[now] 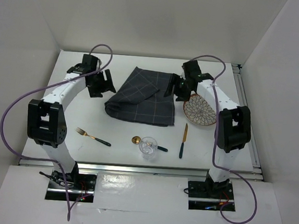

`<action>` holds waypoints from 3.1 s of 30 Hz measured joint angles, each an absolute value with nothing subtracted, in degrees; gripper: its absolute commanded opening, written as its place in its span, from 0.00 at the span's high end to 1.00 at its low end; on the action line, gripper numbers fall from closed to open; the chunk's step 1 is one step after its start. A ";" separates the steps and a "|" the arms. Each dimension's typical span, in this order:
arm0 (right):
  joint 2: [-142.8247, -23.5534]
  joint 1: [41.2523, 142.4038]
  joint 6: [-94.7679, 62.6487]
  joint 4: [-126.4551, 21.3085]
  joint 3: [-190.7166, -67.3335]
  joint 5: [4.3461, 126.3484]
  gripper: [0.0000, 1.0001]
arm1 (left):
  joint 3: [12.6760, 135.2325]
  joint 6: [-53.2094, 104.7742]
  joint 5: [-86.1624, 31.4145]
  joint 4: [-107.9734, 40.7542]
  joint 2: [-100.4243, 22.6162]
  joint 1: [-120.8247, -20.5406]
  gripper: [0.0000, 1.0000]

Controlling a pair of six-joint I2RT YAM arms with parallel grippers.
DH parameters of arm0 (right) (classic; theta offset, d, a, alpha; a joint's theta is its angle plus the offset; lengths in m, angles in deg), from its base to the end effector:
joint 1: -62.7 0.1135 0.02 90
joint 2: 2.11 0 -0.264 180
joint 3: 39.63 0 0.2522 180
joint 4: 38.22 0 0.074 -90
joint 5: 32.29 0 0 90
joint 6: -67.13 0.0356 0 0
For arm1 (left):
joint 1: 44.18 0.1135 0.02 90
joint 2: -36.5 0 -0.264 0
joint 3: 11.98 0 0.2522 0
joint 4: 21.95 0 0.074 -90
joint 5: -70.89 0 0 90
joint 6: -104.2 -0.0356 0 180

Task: Set the dinner table for one person

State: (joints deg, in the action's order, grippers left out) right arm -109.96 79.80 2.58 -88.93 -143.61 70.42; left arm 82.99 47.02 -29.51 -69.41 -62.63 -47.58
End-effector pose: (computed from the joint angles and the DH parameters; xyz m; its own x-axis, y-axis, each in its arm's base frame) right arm 0.3949 0.1297 0.2592 -0.8789 0.1682 -0.4463 -0.0343 0.9110 0.4110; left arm 0.3801 -0.0290 0.2704 -0.7499 -0.4895 -0.4451 -0.2811 0.8447 -0.4554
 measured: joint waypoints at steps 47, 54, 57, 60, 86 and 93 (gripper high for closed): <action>-119.21 89.46 11.63 -88.32 -134.80 68.93 0.99 | 88.00 40.09 -14.95 -75.94 -75.88 -57.72 1.00; -122.64 87.43 11.71 -94.28 -145.44 63.36 1.00 | 97.86 42.37 -26.82 -77.69 -75.92 -54.51 1.00; -126.88 83.72 9.44 -98.15 -162.34 62.88 1.00 | 106.36 46.08 -35.98 -77.34 -76.14 -51.32 1.00; -129.85 79.91 7.74 -96.86 -182.18 63.95 1.00 | 112.46 53.40 -47.30 -69.14 -75.48 -47.30 1.00; -110.09 83.61 4.37 -81.12 -131.85 72.56 1.00 | 85.09 50.89 -26.66 -67.85 -61.03 -47.04 0.55; -109.98 83.61 4.22 -81.19 -132.98 71.84 1.00 | 93.81 41.03 -8.50 -77.71 -74.35 -61.72 0.33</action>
